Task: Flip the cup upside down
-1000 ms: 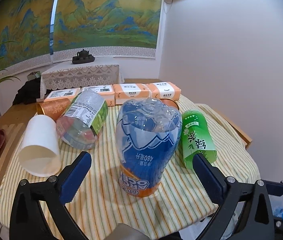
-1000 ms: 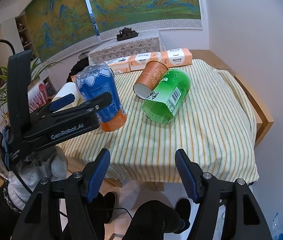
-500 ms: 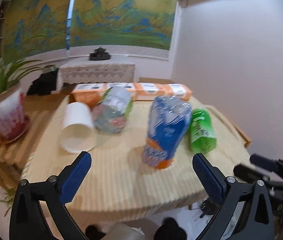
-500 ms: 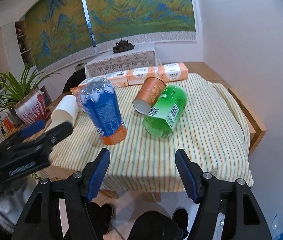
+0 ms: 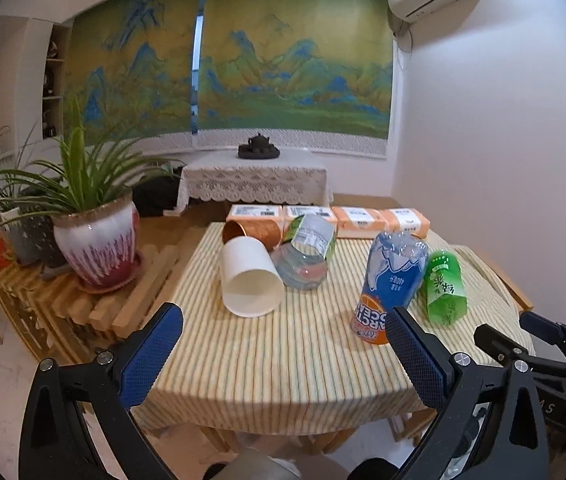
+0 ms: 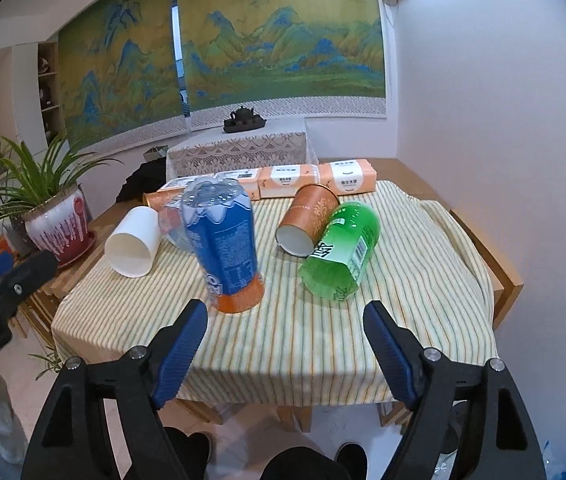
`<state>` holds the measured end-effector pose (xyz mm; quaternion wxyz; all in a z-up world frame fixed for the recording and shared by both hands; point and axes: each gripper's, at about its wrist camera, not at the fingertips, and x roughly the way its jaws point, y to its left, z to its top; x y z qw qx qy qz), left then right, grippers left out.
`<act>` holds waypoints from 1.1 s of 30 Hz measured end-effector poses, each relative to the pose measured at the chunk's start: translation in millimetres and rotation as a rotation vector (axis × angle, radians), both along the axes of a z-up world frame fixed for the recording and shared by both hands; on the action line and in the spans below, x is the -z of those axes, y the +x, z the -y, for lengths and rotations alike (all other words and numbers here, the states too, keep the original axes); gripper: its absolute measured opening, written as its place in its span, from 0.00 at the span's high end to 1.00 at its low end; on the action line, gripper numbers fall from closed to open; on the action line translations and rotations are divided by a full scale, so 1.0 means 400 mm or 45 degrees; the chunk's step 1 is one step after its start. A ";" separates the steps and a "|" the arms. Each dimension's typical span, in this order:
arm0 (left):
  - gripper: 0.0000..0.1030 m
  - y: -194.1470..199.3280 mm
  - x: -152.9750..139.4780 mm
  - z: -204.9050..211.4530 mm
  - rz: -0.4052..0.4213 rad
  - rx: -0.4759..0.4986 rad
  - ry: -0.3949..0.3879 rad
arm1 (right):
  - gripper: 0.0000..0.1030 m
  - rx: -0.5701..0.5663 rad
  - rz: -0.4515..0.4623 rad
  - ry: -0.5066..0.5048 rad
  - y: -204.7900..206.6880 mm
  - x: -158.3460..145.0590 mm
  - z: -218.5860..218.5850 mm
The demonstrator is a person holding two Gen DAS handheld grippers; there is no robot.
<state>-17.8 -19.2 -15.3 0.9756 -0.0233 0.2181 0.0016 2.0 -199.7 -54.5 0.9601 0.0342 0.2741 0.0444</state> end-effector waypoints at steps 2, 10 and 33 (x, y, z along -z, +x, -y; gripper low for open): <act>0.00 -0.015 -0.005 -0.005 0.011 -0.006 0.001 | 0.24 0.001 0.012 -0.008 -0.010 -0.003 -0.006; 0.00 -0.037 -0.008 -0.013 0.003 -0.013 -0.026 | 0.21 0.003 0.051 -0.022 -0.043 -0.020 -0.025; 0.00 -0.054 -0.031 -0.006 0.036 -0.018 -0.022 | 0.21 0.035 0.139 -0.022 -0.070 -0.052 -0.021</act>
